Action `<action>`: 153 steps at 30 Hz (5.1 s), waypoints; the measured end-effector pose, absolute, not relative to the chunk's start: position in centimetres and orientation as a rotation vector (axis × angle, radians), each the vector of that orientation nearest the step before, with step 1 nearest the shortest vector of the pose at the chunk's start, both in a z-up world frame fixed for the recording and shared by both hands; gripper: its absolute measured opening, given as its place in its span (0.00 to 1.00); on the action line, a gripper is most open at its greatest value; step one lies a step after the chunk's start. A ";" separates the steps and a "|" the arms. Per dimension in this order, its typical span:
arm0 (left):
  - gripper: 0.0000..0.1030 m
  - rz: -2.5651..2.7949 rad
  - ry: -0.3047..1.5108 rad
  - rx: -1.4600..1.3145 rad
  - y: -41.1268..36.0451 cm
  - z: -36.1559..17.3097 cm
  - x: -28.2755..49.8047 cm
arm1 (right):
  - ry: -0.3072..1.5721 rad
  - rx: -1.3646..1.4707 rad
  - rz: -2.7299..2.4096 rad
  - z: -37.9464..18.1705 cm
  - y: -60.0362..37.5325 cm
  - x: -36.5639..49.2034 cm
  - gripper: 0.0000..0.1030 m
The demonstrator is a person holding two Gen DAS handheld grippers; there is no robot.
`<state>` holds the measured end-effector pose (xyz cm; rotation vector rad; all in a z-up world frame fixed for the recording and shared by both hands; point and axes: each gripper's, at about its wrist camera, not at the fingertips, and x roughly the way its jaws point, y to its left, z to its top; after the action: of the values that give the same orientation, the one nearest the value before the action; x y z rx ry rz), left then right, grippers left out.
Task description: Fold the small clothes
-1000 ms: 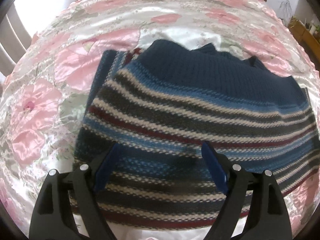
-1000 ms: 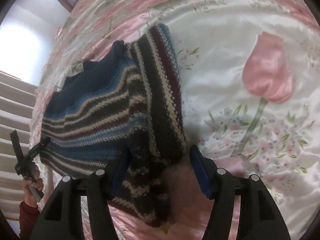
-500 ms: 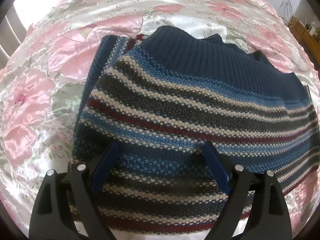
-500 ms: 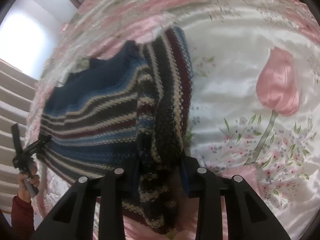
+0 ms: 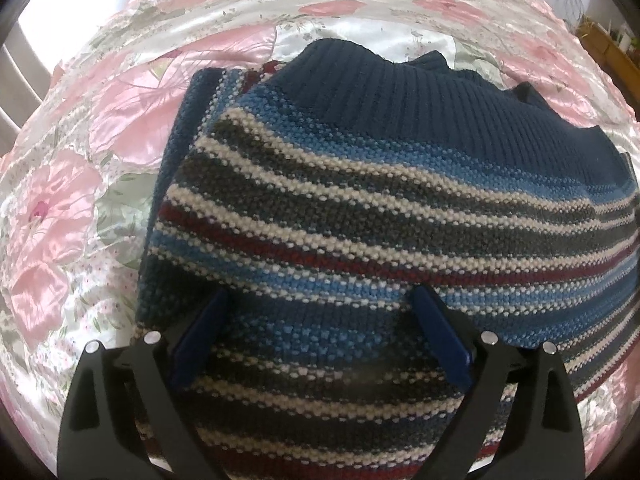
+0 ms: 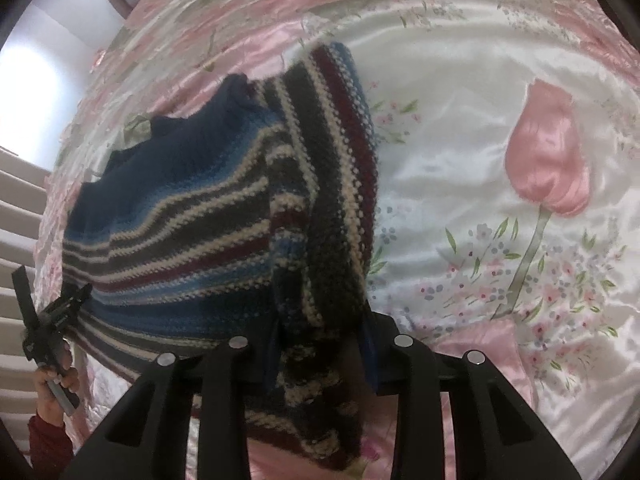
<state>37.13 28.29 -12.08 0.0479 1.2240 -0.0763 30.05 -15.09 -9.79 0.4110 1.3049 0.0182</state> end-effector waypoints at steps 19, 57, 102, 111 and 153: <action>0.91 -0.145 1.150 -0.045 32.9 -7.2 35.1 | 1.236 0.149 0.299 -2.0 3.6 33.4 0.29; 0.91 -0.375 1.267 -0.203 21.3 -8.1 36.4 | 1.282 0.234 0.256 -6.6 -5.4 29.4 0.47; 0.25 -0.483 1.135 -0.251 22.2 -3.6 34.6 | 1.311 0.327 0.286 -9.4 -6.8 26.5 0.47; 0.25 -0.424 1.116 -0.264 28.7 -1.7 34.8 | 1.321 0.273 0.333 -9.4 -3.9 26.5 0.47; 0.87 -0.553 1.367 -0.350 27.5 -10.7 34.3 | 1.335 0.235 0.364 -10.9 -1.9 26.5 0.50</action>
<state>34.30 27.55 -10.70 -0.3495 1.3672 -0.5528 26.54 -1.89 -10.95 0.2345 1.3350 0.3638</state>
